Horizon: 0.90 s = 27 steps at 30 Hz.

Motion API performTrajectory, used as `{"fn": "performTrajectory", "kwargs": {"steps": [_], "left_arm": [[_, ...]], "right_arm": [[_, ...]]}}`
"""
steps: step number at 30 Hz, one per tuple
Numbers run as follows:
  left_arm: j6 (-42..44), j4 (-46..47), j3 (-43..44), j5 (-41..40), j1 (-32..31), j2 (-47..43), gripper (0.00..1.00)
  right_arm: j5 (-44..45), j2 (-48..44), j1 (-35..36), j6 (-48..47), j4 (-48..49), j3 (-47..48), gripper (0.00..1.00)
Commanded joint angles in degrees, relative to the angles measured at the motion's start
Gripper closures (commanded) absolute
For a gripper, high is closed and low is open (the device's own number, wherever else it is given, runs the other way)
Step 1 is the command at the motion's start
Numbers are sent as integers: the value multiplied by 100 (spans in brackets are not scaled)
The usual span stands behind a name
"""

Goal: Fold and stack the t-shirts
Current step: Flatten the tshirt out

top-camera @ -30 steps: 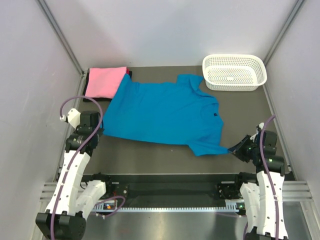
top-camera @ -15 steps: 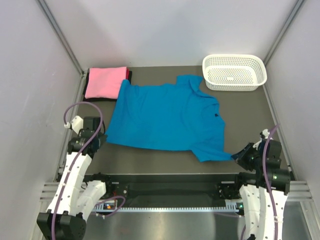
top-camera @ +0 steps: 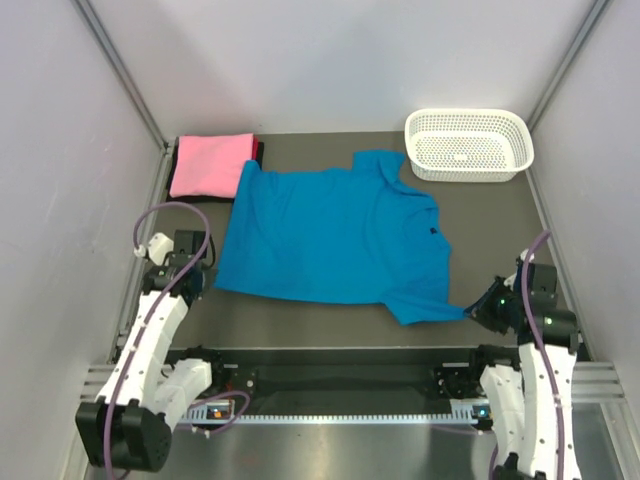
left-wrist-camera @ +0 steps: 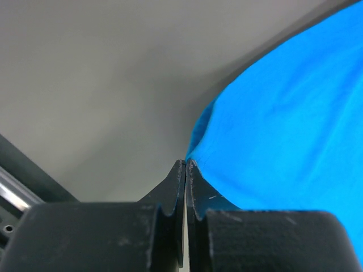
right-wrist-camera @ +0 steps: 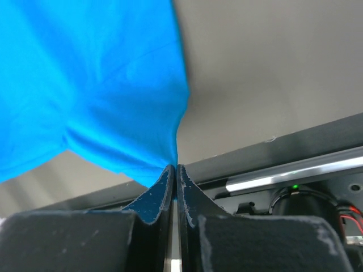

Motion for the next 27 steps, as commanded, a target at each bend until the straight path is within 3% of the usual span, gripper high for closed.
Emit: {"fn": "performTrajectory", "kwargs": {"steps": [1, 11, 27], "left_arm": [[-173, 479, -106, -18, 5, 315, 100], [-165, 708, 78, -343, 5, 763, 100], [-59, 787, 386, -193, 6, 763, 100]], "right_arm": [[340, 471, -58, -3, 560, -102, 100], [-222, 359, -50, -196, 438, -60, 100], [-21, 183, 11, 172, -160, 424, 100]]}}
